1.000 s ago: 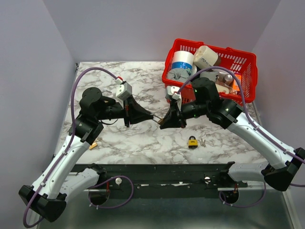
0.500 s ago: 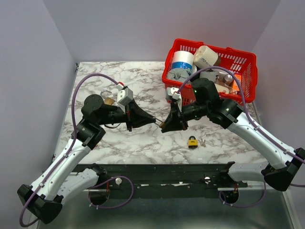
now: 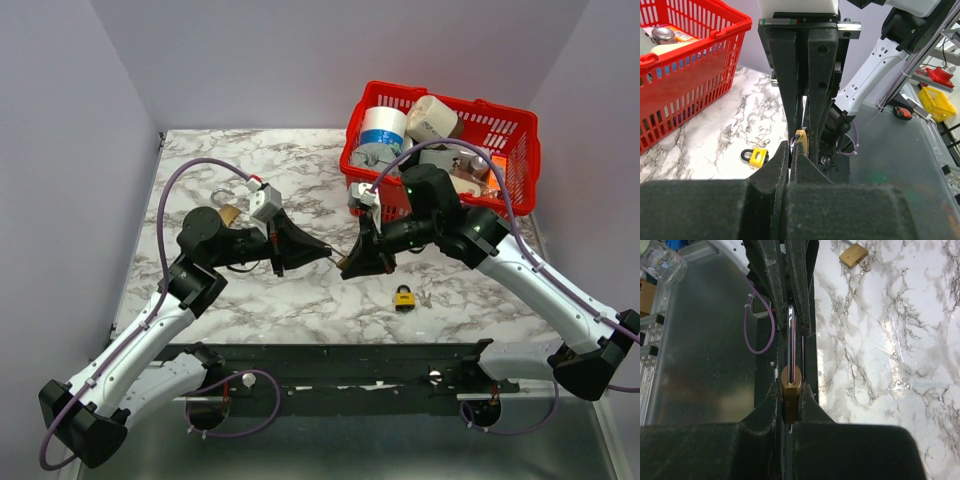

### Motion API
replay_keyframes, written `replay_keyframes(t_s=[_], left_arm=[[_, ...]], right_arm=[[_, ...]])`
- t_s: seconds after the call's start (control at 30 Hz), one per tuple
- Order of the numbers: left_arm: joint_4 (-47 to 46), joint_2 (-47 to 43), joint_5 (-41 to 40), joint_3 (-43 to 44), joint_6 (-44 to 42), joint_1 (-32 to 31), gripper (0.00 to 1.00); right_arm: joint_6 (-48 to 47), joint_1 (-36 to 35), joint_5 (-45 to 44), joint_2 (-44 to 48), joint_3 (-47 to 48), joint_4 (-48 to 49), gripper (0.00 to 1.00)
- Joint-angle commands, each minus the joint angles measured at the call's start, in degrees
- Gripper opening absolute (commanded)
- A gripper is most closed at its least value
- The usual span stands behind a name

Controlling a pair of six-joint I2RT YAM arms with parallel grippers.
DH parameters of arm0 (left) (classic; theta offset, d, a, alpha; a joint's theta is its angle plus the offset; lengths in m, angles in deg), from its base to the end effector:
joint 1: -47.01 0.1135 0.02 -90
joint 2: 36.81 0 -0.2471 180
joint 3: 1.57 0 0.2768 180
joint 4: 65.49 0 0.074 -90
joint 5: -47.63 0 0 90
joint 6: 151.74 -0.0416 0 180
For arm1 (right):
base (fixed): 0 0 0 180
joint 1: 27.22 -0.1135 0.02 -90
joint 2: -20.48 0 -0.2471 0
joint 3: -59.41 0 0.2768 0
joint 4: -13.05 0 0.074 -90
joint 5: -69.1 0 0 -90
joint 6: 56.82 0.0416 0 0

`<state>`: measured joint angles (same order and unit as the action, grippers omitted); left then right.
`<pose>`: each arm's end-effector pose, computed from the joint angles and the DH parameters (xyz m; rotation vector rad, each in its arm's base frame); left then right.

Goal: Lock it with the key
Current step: Lock the lock.

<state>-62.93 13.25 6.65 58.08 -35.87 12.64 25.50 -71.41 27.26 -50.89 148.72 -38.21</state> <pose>0.1761 -0.1585 0.3615 0.8761 1.4282 -1.4324 0.1859 0.2240 0.3770 -1.3959 1.6941 1.2662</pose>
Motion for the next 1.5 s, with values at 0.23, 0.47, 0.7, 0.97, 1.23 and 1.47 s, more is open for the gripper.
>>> replay_keyframes(t_s=[0.23,0.47,0.7,0.97,1.23,1.47], left_arm=[[9.86,0.83,6.71,5.41,-0.99,13.97,0.55],[18.74,3.11,-4.96,13.77,4.52,19.42,0.73],[10.24,0.57,-13.49,2.47,27.73,19.43,0.88],[4.16,1.97,-24.74,0.41,33.10,17.15,0.88],[1.08,5.13,-29.41,-0.11,35.65,12.58,0.85],[-0.68,7.15,-30.03,0.15,36.45,9.15,0.79]], right_arm=[[1.62,0.85,-6.67,2.47,-4.19,17.38,0.01],[2.92,1.29,-14.31,0.80,-4.99,19.22,0.01],[8.46,1.21,-30.75,-2.36,-3.06,27.22,0.01],[11.46,0.07,-36.38,-6.32,-0.42,28.02,0.01],[11.99,-2.40,-38.93,-7.73,-0.94,29.77,0.01],[10.85,-4.15,-39.02,-8.69,-0.51,30.57,0.01]])
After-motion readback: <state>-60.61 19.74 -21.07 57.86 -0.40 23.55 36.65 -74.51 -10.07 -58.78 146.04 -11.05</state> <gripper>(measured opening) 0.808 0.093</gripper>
